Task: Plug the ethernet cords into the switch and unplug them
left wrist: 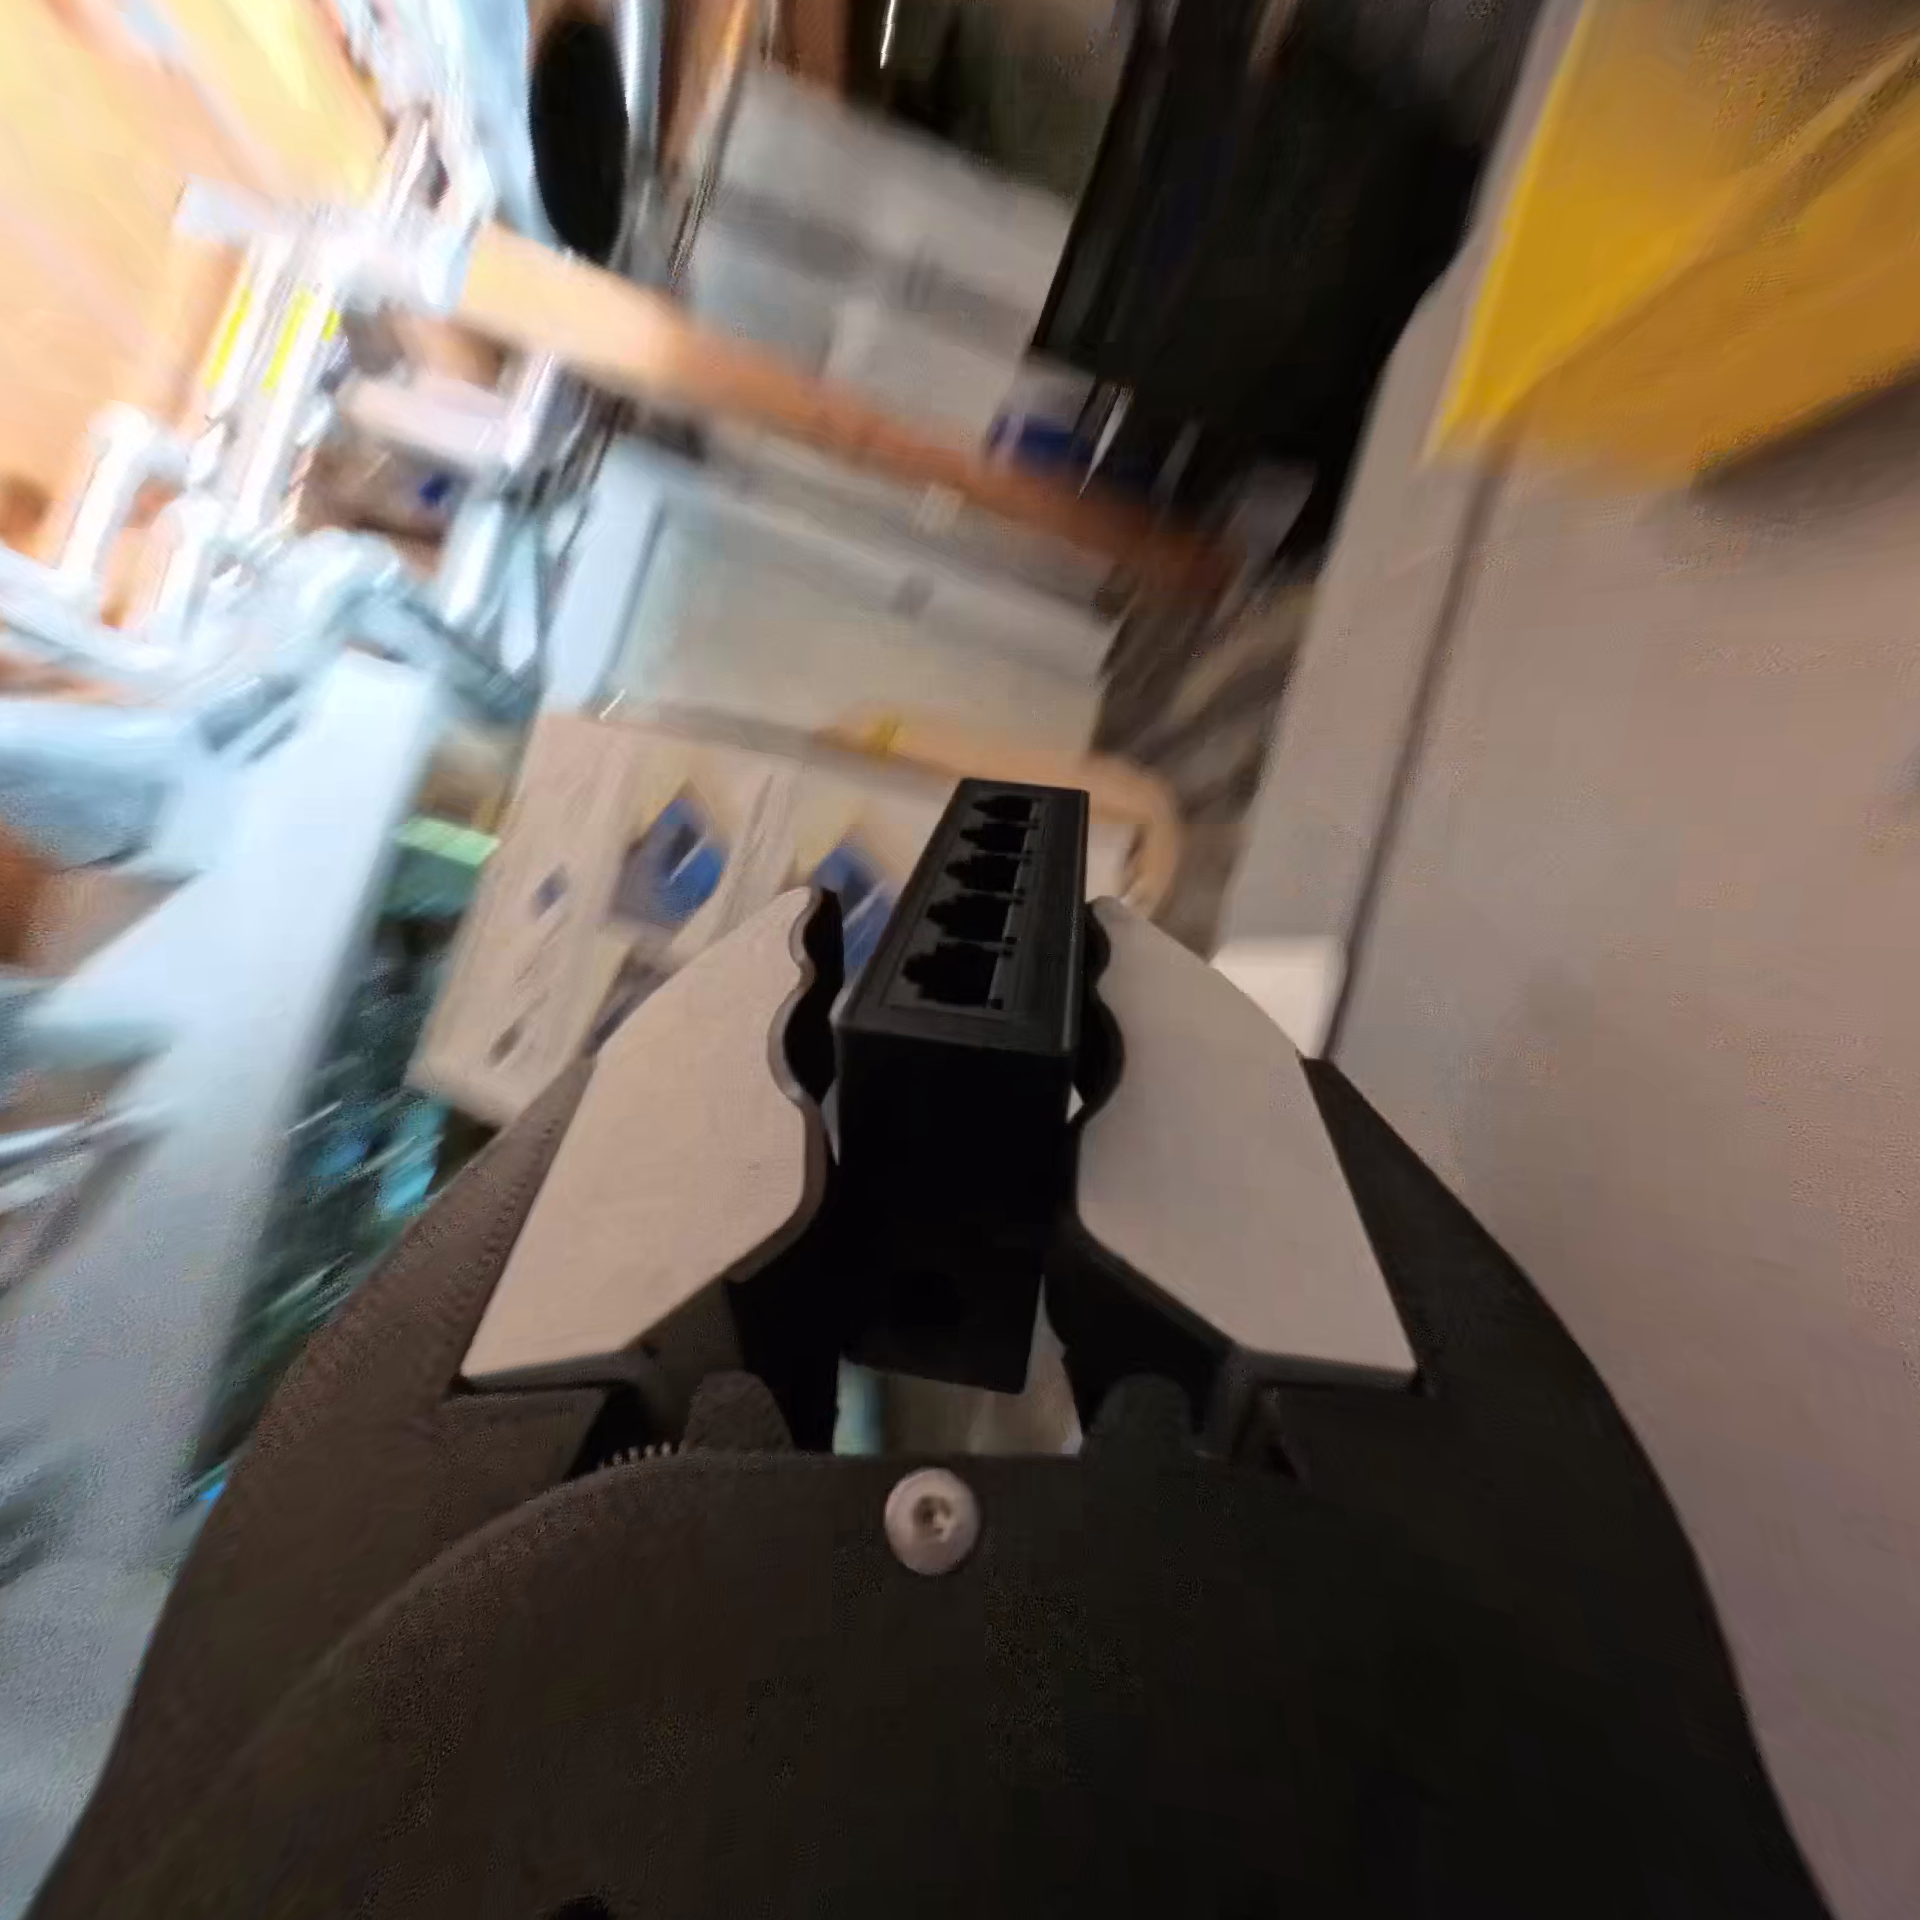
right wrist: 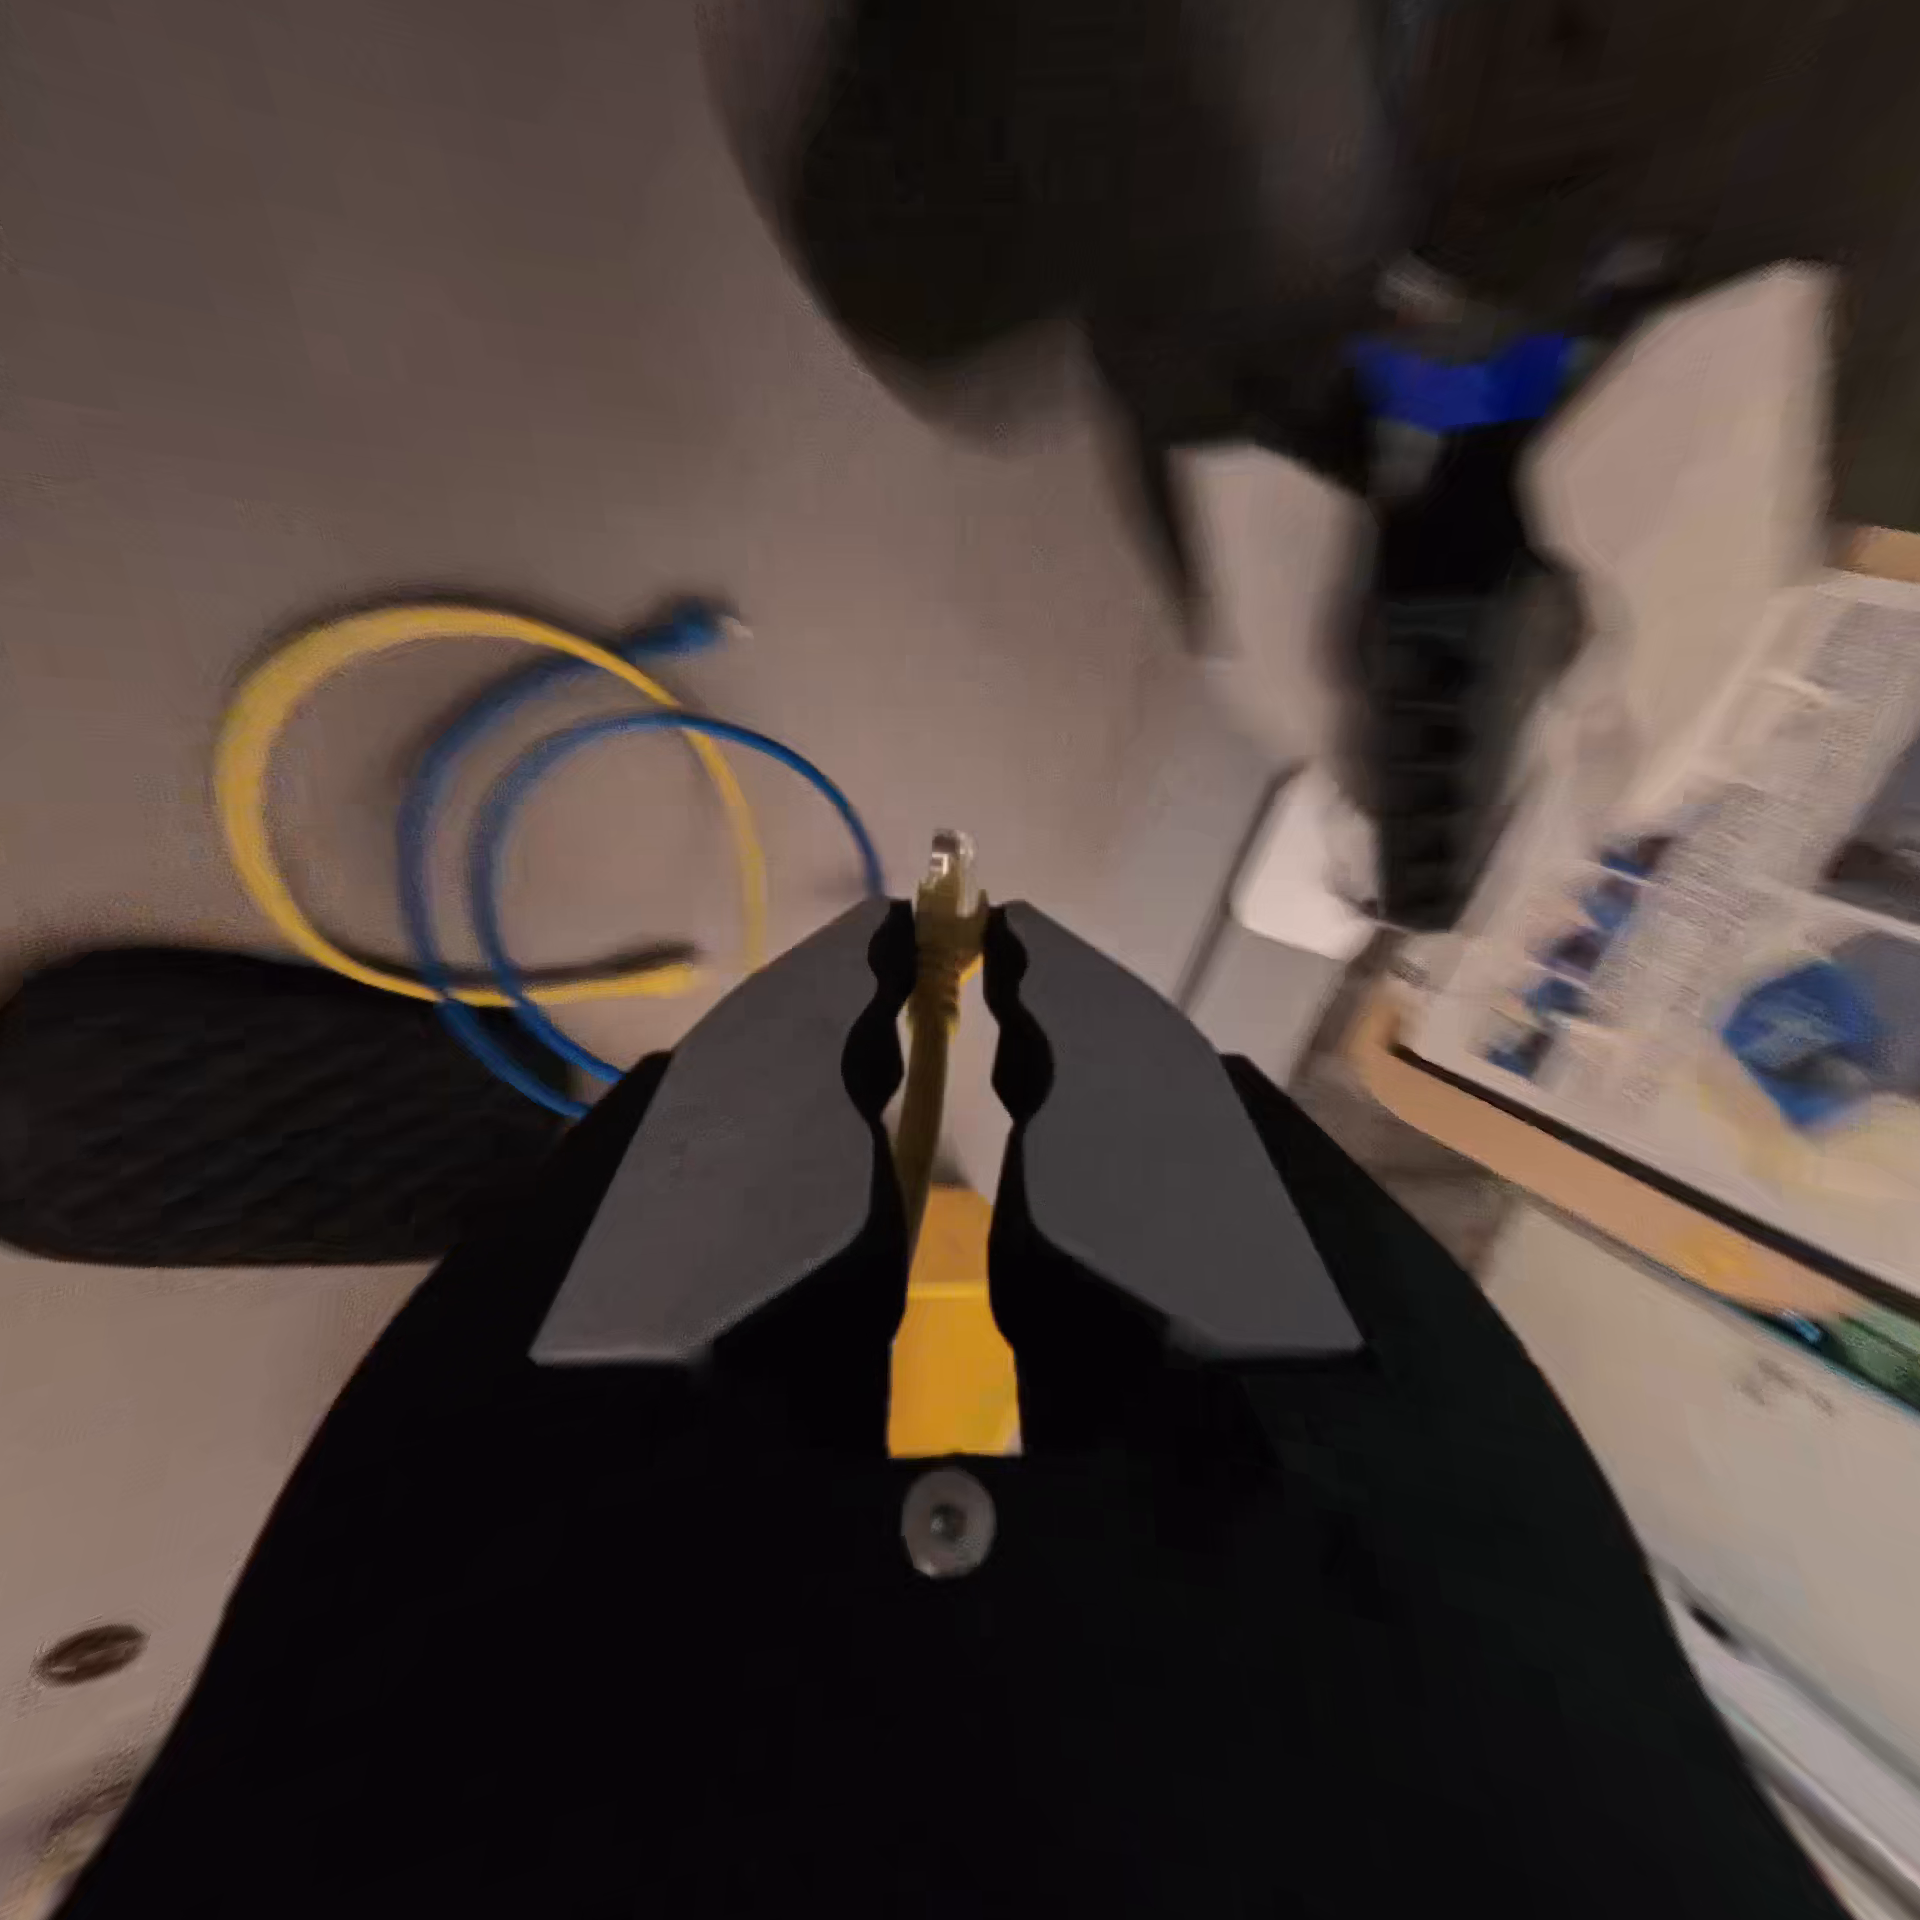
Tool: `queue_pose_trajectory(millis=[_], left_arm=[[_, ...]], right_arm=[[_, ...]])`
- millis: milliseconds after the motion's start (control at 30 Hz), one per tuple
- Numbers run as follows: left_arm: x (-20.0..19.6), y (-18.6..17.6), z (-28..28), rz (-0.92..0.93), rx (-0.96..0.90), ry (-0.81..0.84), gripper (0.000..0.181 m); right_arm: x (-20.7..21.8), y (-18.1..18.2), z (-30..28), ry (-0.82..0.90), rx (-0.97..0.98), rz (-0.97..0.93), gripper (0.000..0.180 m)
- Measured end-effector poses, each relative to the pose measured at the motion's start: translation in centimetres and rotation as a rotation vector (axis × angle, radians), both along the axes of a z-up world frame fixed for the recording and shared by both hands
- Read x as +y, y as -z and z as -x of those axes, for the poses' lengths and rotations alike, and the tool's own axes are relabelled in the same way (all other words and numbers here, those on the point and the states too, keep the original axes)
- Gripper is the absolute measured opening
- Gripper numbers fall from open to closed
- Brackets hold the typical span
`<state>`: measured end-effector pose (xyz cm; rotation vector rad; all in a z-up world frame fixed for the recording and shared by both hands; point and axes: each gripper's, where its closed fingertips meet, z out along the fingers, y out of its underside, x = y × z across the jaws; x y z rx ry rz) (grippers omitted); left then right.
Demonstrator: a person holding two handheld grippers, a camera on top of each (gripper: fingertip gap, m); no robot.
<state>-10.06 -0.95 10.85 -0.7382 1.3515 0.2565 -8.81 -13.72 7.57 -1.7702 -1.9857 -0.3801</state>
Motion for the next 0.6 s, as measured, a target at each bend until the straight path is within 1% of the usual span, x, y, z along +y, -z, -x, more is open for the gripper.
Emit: queue_pose_trajectory(millis=[33,67,100,133,167,233,300,333,433,500,600], left_arm=[[1.2,-0.2,1.0,0.041,-0.024,0.001,0.042],[0.1,-0.8,1.2,0.174,-0.071,0.113,0.042],[-1.9,-1.8,1.3,0.285,-0.107,0.238,0.042],[-3.3,-3.0,1.7,0.326,-0.155,0.311,0.042],[-3.5,-3.9,2.3,0.321,-0.195,0.32,0.042],[-2.5,-4.8,3.7,0.271,-0.232,0.252,0.043],[-0.9,-5.5,5.2,0.257,-0.271,0.173,0.043],[-0.5,-5.4,5.6,0.286,-0.265,0.164,0.043],[-0.6,-5.7,6.2,0.338,-0.273,0.194,0.043],[-1.3,-5.5,6.1,0.351,-0.25,0.21,0.043],[-1.8,-5.1,5.5,0.34,-0.218,0.2,0.043]], right_arm=[[0.1,0.8,-0.7,-0.01,-0.084,-0.044,0.014],[1.5,0.4,-2.3,-0.018,-0.186,-0.181,0.014],[1.9,-0.2,-2.7,0.012,-0.14,-0.202,0.015],[1.9,-0.7,-2.6,0.083,-0.037,-0.162,0.015],[1.9,-1.3,-2.7,0.125,0.041,-0.14,0.015],[2.1,-2.4,-2.9,0.129,0.122,-0.174,0.015],[1.8,-2.1,-2.9,0.195,0.226,-0.118,0.015],[1.5,-1.6,-2.4,0.206,0.289,-0.102,0.015],[0.0,2.9,-2.4,0.289,0.309,-0.029,0.015],[-1.2,7.4,-2.7,0.364,0.31,0.042,0.015],[-2.2,13.5,-3.8,0.495,0.301,0.031,0.015]])
